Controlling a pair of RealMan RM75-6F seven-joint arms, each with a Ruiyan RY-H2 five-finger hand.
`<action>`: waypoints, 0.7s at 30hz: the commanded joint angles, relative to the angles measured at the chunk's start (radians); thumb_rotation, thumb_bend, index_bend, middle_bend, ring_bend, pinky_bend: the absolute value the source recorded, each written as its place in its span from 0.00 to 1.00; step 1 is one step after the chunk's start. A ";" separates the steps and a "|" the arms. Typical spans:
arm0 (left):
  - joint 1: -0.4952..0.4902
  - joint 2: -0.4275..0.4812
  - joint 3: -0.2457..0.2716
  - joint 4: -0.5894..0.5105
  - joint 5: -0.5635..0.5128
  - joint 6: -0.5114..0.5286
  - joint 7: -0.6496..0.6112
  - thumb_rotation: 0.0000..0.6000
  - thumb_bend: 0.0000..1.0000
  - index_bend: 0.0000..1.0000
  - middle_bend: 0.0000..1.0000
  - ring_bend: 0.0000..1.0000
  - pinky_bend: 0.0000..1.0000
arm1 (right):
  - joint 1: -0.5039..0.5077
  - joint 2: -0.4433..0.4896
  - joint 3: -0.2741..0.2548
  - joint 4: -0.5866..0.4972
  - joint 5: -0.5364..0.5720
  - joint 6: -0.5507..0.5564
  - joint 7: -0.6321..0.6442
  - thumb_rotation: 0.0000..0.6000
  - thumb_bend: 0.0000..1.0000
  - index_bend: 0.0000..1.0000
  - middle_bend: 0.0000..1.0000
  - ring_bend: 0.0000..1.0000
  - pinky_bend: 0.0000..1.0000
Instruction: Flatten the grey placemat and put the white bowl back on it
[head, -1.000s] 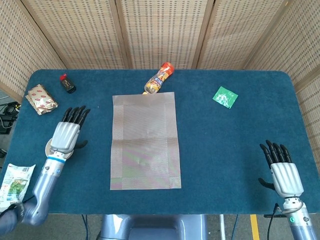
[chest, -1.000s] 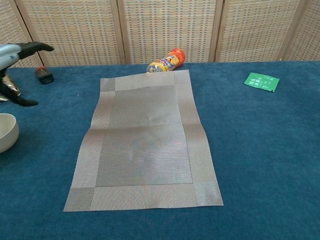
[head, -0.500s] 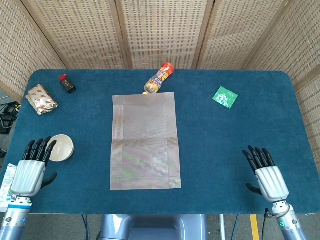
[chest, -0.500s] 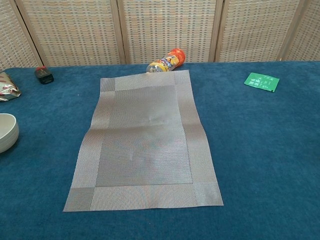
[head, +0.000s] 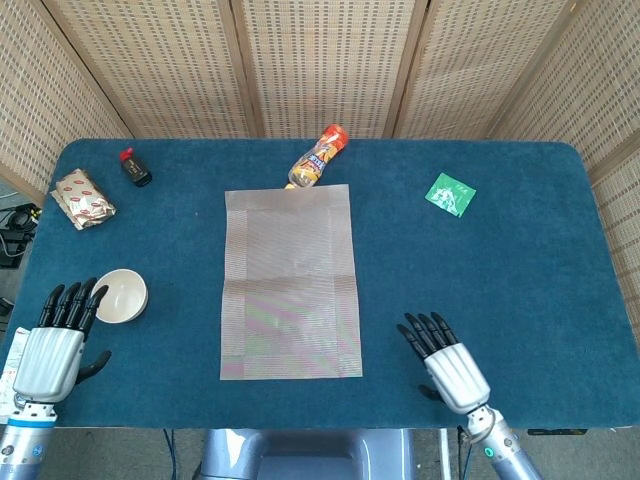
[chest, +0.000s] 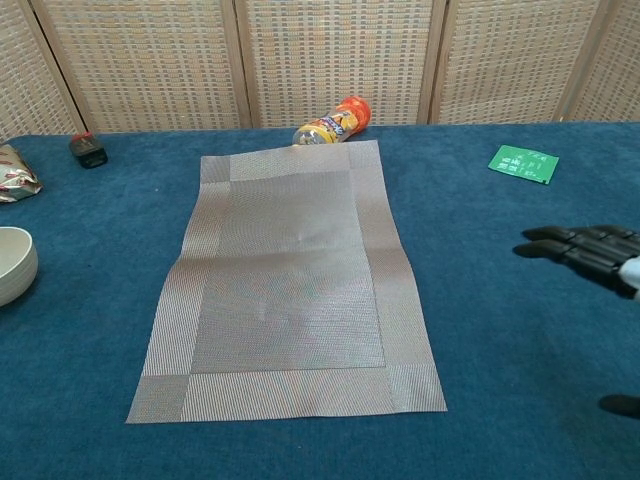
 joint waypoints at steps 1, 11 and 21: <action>0.005 0.006 -0.011 0.001 -0.001 -0.005 -0.012 1.00 0.21 0.00 0.00 0.00 0.00 | 0.021 -0.077 0.005 -0.005 0.024 -0.053 -0.061 1.00 0.02 0.02 0.00 0.00 0.00; 0.013 0.012 -0.044 0.012 -0.019 -0.032 -0.035 1.00 0.21 0.00 0.00 0.00 0.00 | 0.039 -0.224 0.022 0.050 0.091 -0.100 -0.053 1.00 0.02 0.04 0.00 0.00 0.00; 0.020 0.017 -0.062 0.010 -0.024 -0.045 -0.046 1.00 0.21 0.00 0.00 0.00 0.00 | 0.065 -0.301 0.036 0.126 0.096 -0.109 -0.037 1.00 0.02 0.07 0.00 0.00 0.00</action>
